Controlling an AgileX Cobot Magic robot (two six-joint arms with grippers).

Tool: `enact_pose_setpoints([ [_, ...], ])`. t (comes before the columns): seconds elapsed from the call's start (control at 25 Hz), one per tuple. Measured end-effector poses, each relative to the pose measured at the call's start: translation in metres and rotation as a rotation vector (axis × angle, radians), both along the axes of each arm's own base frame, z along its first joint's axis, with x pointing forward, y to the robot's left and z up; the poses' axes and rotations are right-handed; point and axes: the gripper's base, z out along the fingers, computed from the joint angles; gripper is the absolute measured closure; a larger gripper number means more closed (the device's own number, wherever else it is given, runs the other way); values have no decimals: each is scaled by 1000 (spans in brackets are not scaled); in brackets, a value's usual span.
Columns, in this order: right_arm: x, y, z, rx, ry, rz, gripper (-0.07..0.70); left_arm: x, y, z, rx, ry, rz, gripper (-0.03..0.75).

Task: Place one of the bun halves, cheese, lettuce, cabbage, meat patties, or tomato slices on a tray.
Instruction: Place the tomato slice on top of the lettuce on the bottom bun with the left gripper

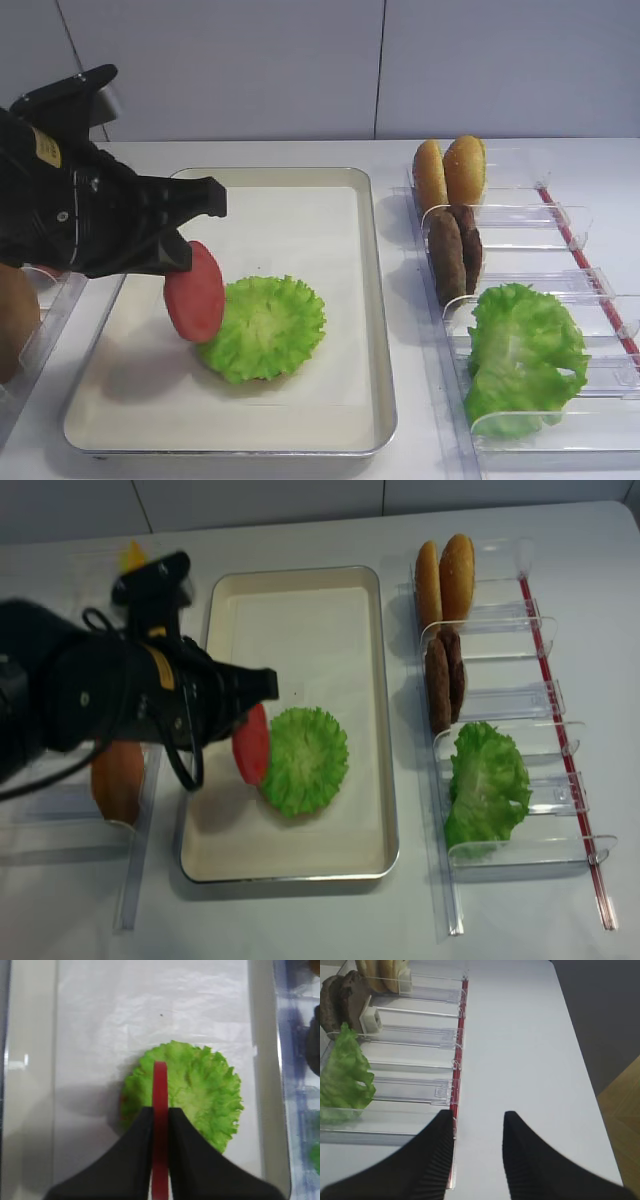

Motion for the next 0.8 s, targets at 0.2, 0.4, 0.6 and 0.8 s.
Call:
enact_pose_setpoints([
  [0.2, 0, 0, 0, 0, 0, 0, 356, -3, -8, -2, -83, -12, -66, 672],
  [0.4, 0, 0, 0, 0, 0, 0, 356, -4, -6, -9, -155, 9, -93, 672],
  [0.6, 0, 0, 0, 0, 0, 0, 356, -2, 7, -18, -316, -9, -152, 672],
  [0.8, 0, 0, 0, 0, 0, 0, 356, 3, 20, -15, -505, -75, -193, 672],
])
